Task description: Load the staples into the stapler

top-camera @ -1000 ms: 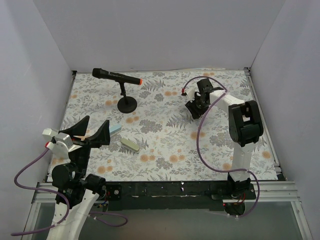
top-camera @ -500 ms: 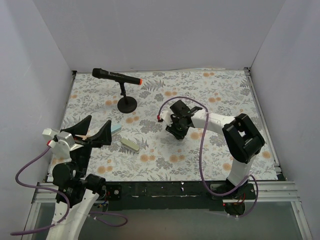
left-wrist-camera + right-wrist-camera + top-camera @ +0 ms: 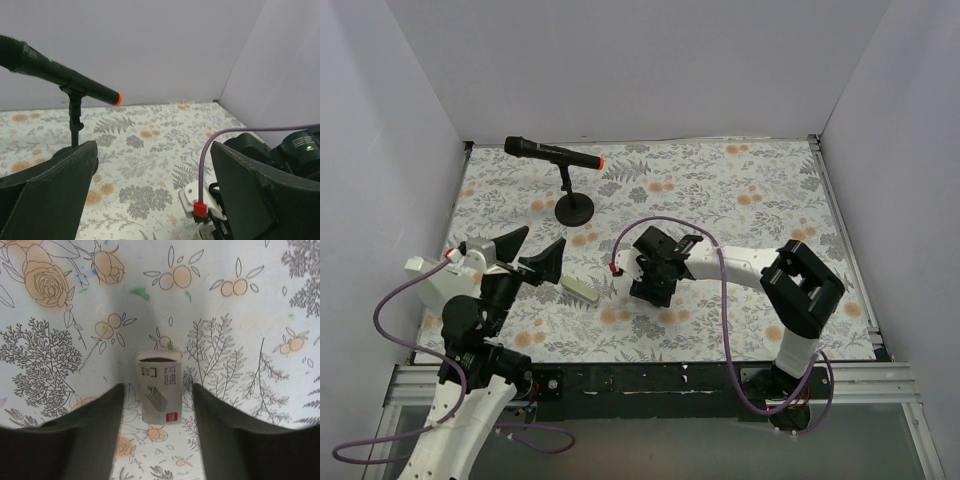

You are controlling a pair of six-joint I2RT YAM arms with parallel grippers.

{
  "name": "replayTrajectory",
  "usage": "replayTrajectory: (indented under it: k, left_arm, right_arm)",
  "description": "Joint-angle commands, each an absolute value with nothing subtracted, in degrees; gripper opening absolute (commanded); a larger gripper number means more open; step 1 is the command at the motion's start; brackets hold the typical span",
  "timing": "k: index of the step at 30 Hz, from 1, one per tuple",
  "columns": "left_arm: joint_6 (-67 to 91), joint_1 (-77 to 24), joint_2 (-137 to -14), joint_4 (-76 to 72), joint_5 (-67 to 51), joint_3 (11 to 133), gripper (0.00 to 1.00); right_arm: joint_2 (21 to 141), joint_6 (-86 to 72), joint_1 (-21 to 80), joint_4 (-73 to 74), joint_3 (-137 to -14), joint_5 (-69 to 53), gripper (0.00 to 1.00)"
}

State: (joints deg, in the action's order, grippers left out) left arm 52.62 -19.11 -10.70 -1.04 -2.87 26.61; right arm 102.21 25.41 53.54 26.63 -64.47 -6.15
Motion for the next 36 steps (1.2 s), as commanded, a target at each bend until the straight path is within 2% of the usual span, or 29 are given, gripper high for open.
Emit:
replayTrajectory:
  k: [1,4,6,9,15,18,22,29,36]
  left_arm:
    - [53.2,-19.3,-18.4,1.9,-6.6,29.3,0.98]
    - [53.9,-19.2,-27.5,3.2,-9.4,33.3,0.98]
    - [51.4,-19.2,-32.6,4.9,-13.1,36.0,0.98]
    - [45.4,-19.5,-43.4,7.0,-22.7,41.6,0.98]
    - [34.2,-23.5,-57.4,7.8,-28.4,46.8,0.98]
    - [25.7,-28.5,-62.0,9.4,-28.1,48.2,0.98]
    - [15.8,-32.7,-66.7,12.1,-29.3,49.3,0.98]
    - [4.6,-40.3,-74.4,13.3,-25.2,50.0,0.98]
    - [2.8,-44.5,-82.5,11.1,-26.0,49.3,0.78]
  right_arm:
    - [95.0,24.4,53.4,27.5,-63.1,-6.5,0.73]
    - [89.0,21.6,53.4,25.4,-61.7,-3.5,0.86]
    - [85.8,17.0,53.0,22.7,-59.1,-0.4,0.88]
    - [78.2,4.7,50.2,15.9,-52.8,5.7,0.98]
    - [62.8,-17.5,40.5,5.6,-37.1,1.6,0.98]
    - [56.4,-27.2,37.7,0.5,-31.7,-1.1,0.95]
    - [50.6,-36.6,37.4,-6.2,-23.3,-0.4,0.83]
    - [51.1,-43.6,37.4,-9.7,-20.0,-2.2,0.79]
    - [54.6,-46.7,37.4,-15.6,-17.6,-5.4,0.7]
